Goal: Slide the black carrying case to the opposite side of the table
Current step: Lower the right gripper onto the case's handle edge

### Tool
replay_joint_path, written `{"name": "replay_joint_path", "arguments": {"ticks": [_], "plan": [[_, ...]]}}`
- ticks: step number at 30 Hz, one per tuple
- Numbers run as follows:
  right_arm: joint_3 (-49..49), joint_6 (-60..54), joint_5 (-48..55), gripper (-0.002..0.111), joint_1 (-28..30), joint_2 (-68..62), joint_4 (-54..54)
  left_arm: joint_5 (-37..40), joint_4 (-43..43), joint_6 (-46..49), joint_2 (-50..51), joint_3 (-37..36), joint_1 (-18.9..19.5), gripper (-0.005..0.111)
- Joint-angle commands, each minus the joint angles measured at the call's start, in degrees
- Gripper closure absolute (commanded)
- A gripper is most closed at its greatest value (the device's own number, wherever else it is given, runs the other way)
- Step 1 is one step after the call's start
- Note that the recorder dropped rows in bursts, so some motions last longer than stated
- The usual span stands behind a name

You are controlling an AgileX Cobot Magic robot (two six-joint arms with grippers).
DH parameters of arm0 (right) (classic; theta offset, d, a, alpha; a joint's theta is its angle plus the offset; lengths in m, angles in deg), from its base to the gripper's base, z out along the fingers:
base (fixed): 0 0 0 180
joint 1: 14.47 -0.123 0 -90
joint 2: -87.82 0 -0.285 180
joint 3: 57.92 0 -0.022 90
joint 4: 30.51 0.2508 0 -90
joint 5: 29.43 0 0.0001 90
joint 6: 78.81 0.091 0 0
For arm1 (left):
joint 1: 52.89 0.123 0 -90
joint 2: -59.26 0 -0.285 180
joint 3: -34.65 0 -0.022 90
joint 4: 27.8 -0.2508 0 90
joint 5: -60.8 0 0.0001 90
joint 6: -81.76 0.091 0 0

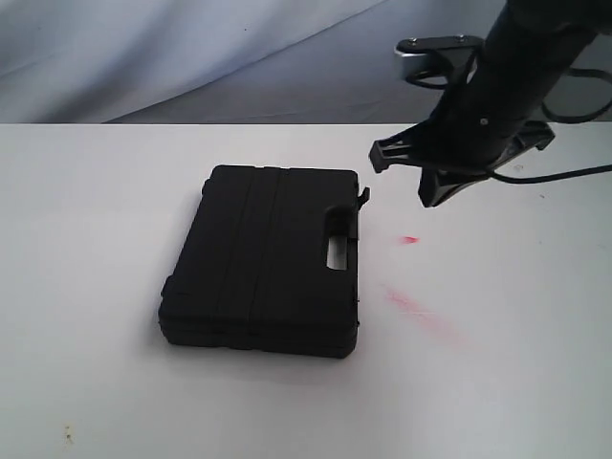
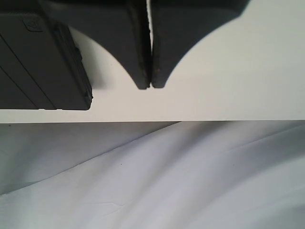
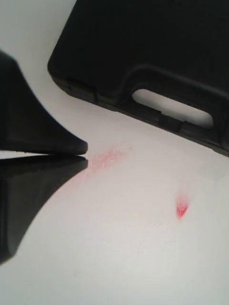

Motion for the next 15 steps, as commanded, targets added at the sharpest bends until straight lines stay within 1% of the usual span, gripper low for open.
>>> {"name": "replay_joint_path", "arguments": {"ticks": [1, 7, 11, 15], "plan": [[-0.51, 6.65, -2.83, 0.108, -1.31, -2.08, -0.38, -0.05, -0.03, -0.45, -0.17, -0.28, -0.31, 0.107], [-0.51, 6.79, -4.3, 0.108, -4.25, -5.7, -0.72, -0.05, -0.03, -0.45, -0.17, -0.28, -0.31, 0.107], [-0.78, 7.4, -5.34, 0.108, -5.15, -8.77, -0.21, -0.05, -0.03, -0.45, -0.17, -0.28, -0.31, 0.107], [-4.65, 10.15, -4.53, 0.108, -5.15, -11.43, 0.0, -0.05, -0.03, -0.45, -0.17, -0.28, -0.31, 0.107]]}}
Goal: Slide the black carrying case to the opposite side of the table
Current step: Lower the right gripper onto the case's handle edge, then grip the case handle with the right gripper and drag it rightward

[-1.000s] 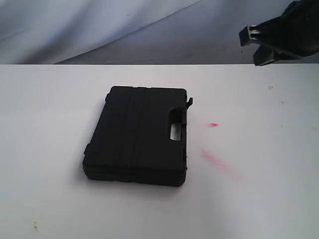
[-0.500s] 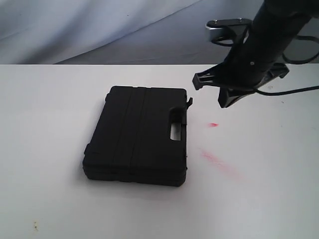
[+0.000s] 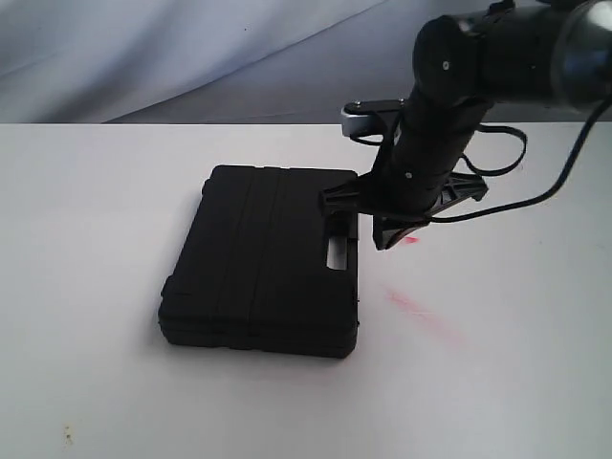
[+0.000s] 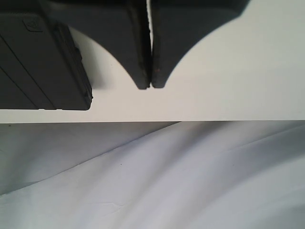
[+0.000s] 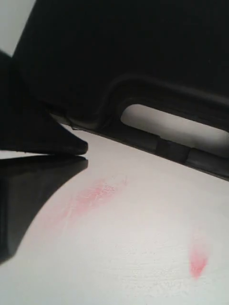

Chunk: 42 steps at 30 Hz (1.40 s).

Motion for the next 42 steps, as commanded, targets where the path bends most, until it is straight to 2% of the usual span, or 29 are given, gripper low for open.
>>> {"name": "replay_joint_path", "arguments": {"ticks": [1, 7, 12, 14, 18, 23, 25, 42], "plan": [[-4.69, 2.54, -0.23, 0.108, -0.05, -2.07, 0.0, -0.05, -0.03, -0.45, -0.17, -0.28, -0.31, 0.107], [-16.2, 2.63, 4.24, 0.108, -0.19, -7.06, -0.93, -0.05, -0.03, -0.45, -0.17, -0.28, -0.31, 0.107], [-16.23, 4.34, 2.71, 0.108, -0.19, -7.57, -1.57, -0.05, -0.03, -0.45, -0.17, -0.28, -0.31, 0.107], [-16.23, 8.39, 2.86, 0.108, -0.43, -7.57, -5.25, -0.05, -0.03, -0.45, -0.17, -0.28, -0.31, 0.107], [-14.59, 16.91, 2.63, 0.088, -2.13, -7.57, -14.02, -0.05, -0.03, -0.45, -0.17, -0.28, -0.31, 0.107], [-12.48, 18.79, 0.62, 0.061, -3.49, -7.57, -13.72, -0.05, -0.03, -0.45, -0.17, -0.28, -0.31, 0.107], [-11.95, 19.0, -0.92, 0.055, -3.42, -7.57, -12.42, -0.05, -0.03, -0.45, -0.17, -0.28, -0.31, 0.107], [-7.33, 21.48, -5.62, 0.055, -3.42, -10.5, -8.2, -0.05, -0.03, -0.45, -0.17, -0.28, -0.31, 0.107]]}}
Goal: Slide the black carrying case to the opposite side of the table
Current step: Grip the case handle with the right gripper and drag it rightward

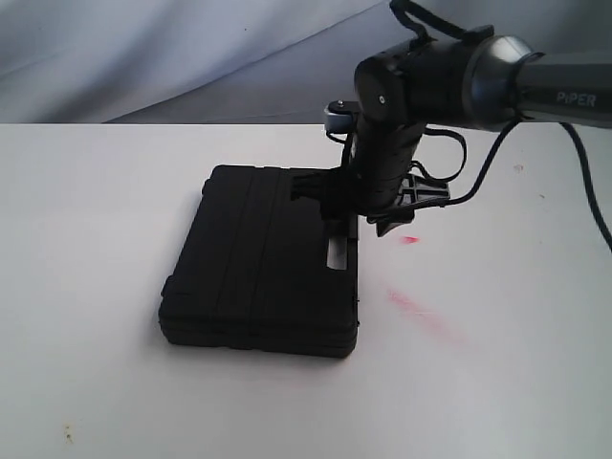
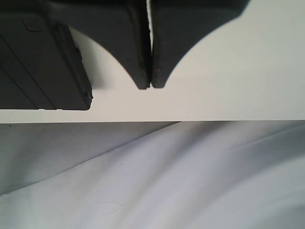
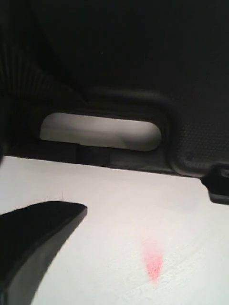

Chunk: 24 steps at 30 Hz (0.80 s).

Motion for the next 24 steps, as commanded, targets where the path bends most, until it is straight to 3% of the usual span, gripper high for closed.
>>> {"name": "replay_joint_path", "arguments": {"ticks": [1, 15, 24], "plan": [[0.4, 0.17, -1.41, 0.055, -0.11, -1.81, 1.0, -0.05, -0.03, -0.45, -0.17, -0.28, -0.31, 0.107], [0.4, 0.17, -3.07, 0.059, 0.11, -4.85, 1.23, -0.05, -0.03, -0.45, -0.17, -0.28, -0.31, 0.107], [1.06, 0.17, -3.62, 0.079, 1.07, -4.85, 1.52, -0.05, -0.03, -0.45, -0.17, -0.28, -0.31, 0.107]]}}
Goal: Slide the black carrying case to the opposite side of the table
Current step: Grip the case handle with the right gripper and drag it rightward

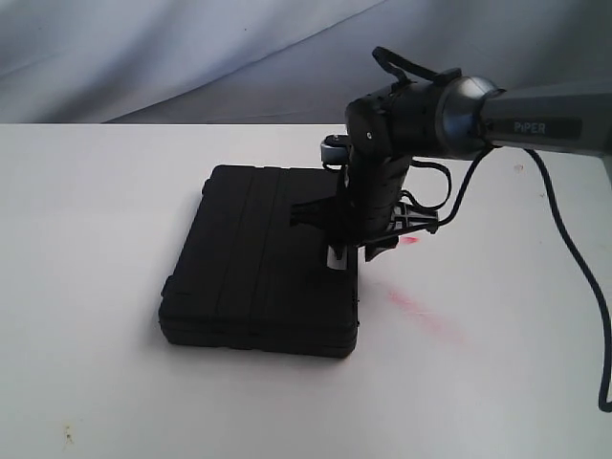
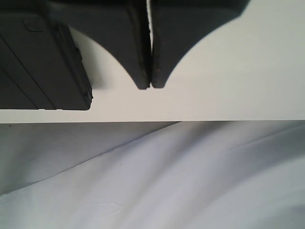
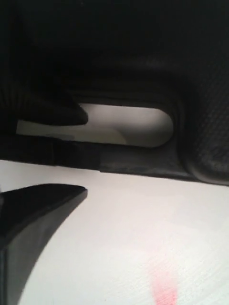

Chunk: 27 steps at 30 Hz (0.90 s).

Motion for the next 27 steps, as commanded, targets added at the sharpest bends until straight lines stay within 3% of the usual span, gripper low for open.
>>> {"name": "replay_joint_path", "arguments": {"ticks": [1, 11, 15, 27], "plan": [[0.51, 0.09, -0.53, 0.081, 0.91, 0.26, 0.42, -0.05, -0.03, -0.45, -0.17, -0.28, -0.31, 0.107], [0.51, 0.09, -0.41, 0.084, 1.05, 0.26, 0.42, -0.05, -0.03, -0.45, -0.17, -0.28, -0.31, 0.107], [1.26, 0.22, -1.03, 0.098, 1.13, 0.26, 0.55, -0.05, -0.03, -0.45, -0.17, -0.28, -0.31, 0.107], [5.24, -2.11, -0.53, 0.108, 2.49, 0.47, 0.4, -0.05, -0.03, -0.45, -0.17, -0.28, -0.31, 0.107]]}}
